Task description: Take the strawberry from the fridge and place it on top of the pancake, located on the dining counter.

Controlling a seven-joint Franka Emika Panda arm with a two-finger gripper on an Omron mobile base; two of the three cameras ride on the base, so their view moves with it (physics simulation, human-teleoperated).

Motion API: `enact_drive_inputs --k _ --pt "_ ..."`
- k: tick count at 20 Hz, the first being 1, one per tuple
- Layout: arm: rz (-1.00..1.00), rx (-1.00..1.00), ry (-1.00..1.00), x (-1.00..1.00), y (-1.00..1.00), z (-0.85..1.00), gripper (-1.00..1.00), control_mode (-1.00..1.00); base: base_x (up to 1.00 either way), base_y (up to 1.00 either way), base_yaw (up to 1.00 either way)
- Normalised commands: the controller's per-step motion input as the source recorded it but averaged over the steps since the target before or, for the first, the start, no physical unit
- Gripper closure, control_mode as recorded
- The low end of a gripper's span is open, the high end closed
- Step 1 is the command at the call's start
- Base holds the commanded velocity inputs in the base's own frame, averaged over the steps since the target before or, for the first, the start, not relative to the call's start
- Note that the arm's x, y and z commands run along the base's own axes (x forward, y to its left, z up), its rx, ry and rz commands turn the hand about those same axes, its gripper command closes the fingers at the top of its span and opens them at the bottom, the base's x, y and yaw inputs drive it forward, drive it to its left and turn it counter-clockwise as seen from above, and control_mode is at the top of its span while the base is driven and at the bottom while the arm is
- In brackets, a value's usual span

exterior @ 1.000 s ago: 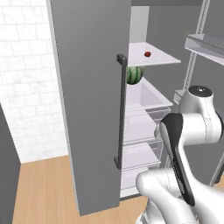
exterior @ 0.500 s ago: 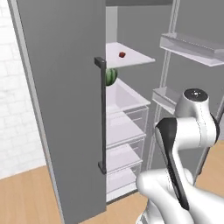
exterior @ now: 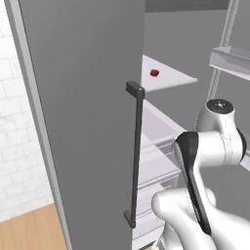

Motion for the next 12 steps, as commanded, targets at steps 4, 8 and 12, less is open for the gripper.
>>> enact_drive_inputs --k 4,8,12 --pt "0.0 0.0 0.0 0.0 0.0 0.0 -1.0 1.0 0.42 -0.12 0.1" --pt "0.0 0.0 0.0 0.0 0.0 0.0 -1.0 1.0 0.04 -0.44 0.31" --pt "0.0 0.0 0.0 0.0 0.0 0.0 -1.0 1.0 0.0 -0.49 0.32"
